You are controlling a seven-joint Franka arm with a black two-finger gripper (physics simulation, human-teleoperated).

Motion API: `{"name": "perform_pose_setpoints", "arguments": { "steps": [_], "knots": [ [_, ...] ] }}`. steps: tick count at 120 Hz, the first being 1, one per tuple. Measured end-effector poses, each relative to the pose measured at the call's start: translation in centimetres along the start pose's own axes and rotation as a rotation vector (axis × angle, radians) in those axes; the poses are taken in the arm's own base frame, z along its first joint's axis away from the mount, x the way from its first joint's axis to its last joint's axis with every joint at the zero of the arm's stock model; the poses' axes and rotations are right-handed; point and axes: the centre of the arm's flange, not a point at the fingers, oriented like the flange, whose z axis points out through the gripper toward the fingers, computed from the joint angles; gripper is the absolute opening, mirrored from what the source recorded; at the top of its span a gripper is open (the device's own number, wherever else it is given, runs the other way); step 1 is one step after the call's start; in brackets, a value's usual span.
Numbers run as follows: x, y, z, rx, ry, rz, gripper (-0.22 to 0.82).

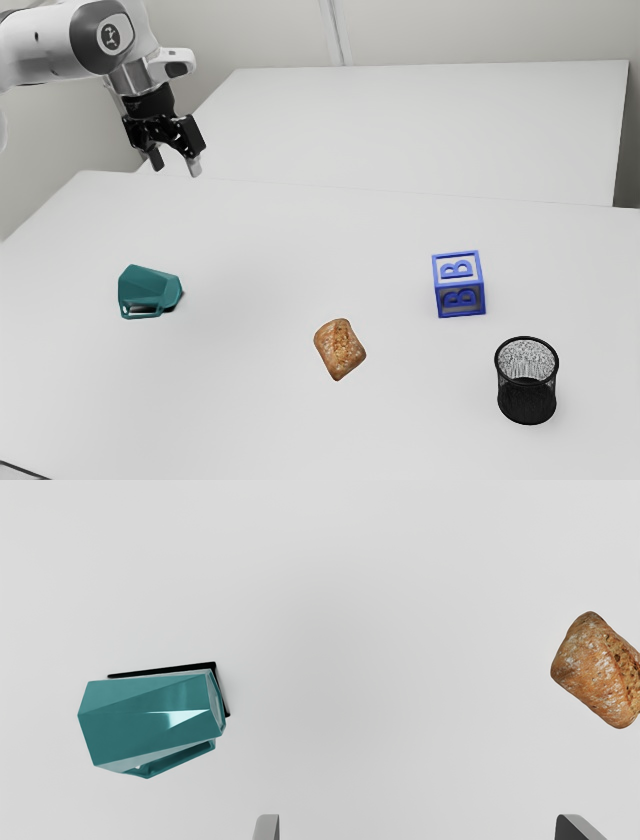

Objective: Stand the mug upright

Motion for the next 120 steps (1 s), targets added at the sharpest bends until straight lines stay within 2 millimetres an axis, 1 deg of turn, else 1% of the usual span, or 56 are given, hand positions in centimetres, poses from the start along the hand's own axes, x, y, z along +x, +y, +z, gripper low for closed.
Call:
{"name": "perform_pose_setpoints", "arguments": {
  "steps": [29, 39, 47, 55, 62, 69, 82, 92, 104, 111, 120],
  "knots": [
    [0.0, 0.0, 0.0, 0.000, 0.000, -0.003, 0.60],
    [-0.1, -0.2, 0.5, -0.003, -0.011, -0.007, 0.60],
    [-0.6, -0.5, 0.7, -0.005, -0.016, -0.015, 0.60],
    [-1.1, -0.8, 0.3, -0.008, -0.008, -0.024, 0.60],
    [-1.7, -1.7, 0.2, -0.021, -0.007, -0.039, 0.60],
    [-2.5, -3.8, 0.0, -0.060, 0.006, -0.068, 0.60],
    [-4.7, -9.6, -0.3, -0.121, 0.039, -0.141, 0.60],
    [-6.4, -13.4, -0.2, -0.168, 0.067, -0.176, 0.60],
    [-7.8, -18.4, 1.7, -0.247, 0.086, -0.220, 0.60],
    [-7.7, -20.7, 3.0, -0.280, 0.090, -0.228, 0.60],
    [-7.5, -23.8, 5.7, -0.332, 0.087, -0.237, 0.60]
  ]
}}
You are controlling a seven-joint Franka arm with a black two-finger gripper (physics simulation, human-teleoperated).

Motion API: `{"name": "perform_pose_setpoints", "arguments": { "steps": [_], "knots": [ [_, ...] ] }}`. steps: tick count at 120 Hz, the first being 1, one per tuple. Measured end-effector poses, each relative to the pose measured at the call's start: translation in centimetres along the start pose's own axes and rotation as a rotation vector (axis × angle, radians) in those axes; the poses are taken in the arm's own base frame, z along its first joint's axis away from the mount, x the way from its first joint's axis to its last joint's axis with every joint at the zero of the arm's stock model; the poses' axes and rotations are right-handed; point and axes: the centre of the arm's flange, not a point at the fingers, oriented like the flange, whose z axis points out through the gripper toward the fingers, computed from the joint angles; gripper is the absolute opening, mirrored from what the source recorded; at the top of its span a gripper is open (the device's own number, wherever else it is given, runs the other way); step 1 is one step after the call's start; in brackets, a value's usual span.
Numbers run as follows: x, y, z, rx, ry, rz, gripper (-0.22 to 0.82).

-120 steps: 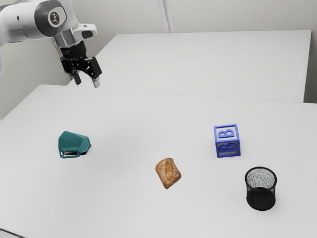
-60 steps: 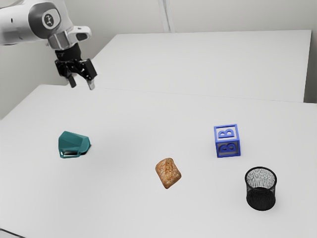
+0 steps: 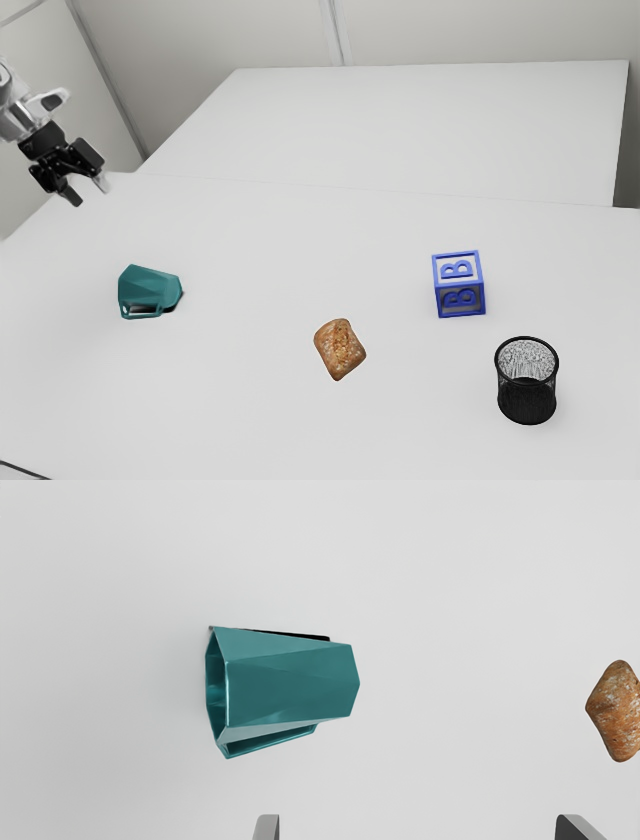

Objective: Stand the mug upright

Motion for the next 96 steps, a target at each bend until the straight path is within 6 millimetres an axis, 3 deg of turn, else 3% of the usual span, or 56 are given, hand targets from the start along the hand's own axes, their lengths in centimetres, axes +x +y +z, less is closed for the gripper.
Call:
{"name": "perform_pose_setpoints", "arguments": {
  "steps": [11, 21, 41, 77, 96],
  "knots": [
    [0.5, -5.2, 3.0, -0.082, -0.008, -0.028, 0.60],
    [0.9, -8.9, 5.7, -0.145, -0.011, -0.036, 0.60],
    [1.2, -13.5, 11.4, -0.265, -0.012, -0.032, 0.60],
    [-0.5, -14.1, 17.8, -0.457, 0.006, -0.018, 0.60],
    [-1.0, -13.7, 19.3, -0.521, 0.022, -0.003, 0.60]
  ]
}}
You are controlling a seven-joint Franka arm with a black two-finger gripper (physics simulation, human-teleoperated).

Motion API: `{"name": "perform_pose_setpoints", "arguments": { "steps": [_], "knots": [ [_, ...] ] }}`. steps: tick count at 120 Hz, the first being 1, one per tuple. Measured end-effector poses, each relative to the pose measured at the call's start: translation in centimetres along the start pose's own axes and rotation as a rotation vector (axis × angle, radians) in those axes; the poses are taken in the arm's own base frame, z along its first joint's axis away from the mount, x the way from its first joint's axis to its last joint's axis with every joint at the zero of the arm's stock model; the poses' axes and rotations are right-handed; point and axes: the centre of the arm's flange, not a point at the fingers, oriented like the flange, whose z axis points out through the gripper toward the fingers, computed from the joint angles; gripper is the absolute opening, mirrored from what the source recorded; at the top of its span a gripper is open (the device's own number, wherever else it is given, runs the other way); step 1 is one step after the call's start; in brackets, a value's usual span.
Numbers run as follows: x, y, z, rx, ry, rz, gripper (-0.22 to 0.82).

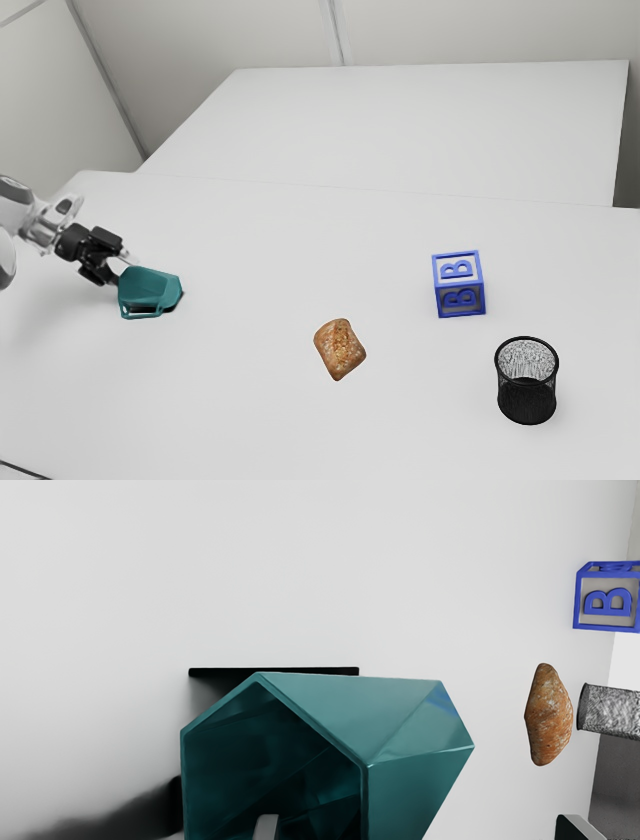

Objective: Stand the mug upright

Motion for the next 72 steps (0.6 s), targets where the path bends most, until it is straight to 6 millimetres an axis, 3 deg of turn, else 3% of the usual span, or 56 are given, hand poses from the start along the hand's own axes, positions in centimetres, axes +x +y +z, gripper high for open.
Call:
{"name": "perform_pose_setpoints", "arguments": {
  "steps": [22, 46, 57, 72],
  "knots": [
    [-0.9, -0.5, 2.0, -0.102, 0.012, 0.000, 0.59],
    [-1.1, 0.1, 0.9, -0.107, 0.027, 0.037, 0.09],
    [-1.0, 0.2, 1.0, -0.109, 0.025, 0.049, -0.02],
    [-0.9, 0.5, 1.1, -0.111, 0.021, 0.067, -0.10]
  ]
}}
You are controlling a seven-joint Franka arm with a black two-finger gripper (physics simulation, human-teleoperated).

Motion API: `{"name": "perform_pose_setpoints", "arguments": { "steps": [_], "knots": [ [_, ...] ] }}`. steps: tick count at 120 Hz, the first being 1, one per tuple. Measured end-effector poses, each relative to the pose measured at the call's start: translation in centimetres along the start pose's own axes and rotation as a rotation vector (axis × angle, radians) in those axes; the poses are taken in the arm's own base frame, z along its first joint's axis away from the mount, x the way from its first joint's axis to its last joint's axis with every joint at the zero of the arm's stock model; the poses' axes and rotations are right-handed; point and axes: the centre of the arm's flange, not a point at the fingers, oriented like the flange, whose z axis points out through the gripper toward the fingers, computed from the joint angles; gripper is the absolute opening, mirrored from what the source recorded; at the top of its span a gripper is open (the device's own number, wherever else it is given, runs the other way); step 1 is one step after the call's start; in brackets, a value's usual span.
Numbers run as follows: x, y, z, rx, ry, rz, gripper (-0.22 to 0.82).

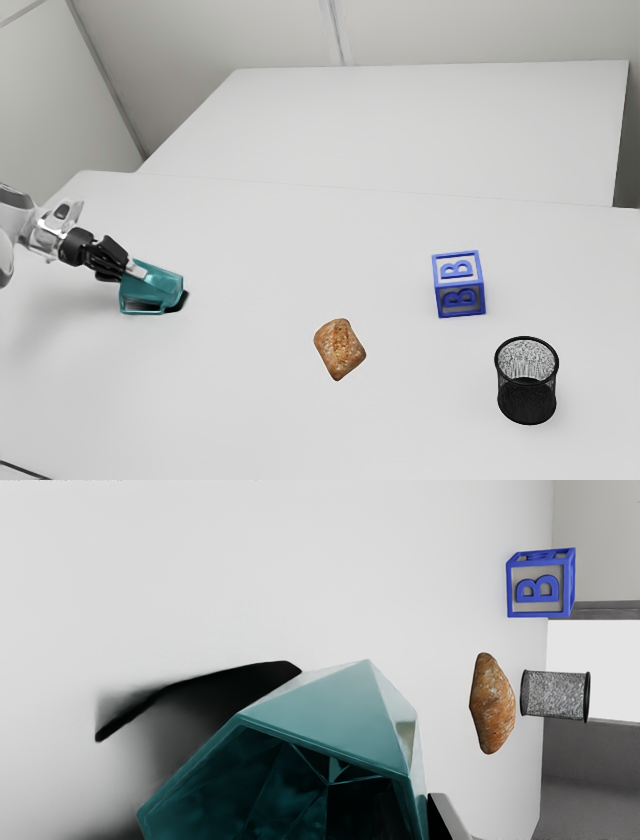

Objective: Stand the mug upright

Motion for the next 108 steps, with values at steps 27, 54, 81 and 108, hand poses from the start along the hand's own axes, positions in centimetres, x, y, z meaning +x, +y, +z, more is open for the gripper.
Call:
{"name": "perform_pose_setpoints", "arguments": {
  "steps": [27, 54, 81, 108],
  "knots": [
    [-0.3, 2.3, -0.5, 0.005, 0.007, 0.037, -0.16],
    [0.4, 11.0, 0.3, 0.121, -0.111, 0.128, -0.17],
    [2.6, 19.2, 3.9, 0.416, -0.315, 0.234, -0.18],
    [4.5, 25.0, 10.0, 0.699, -0.407, 0.356, -0.18]
  ]
}}
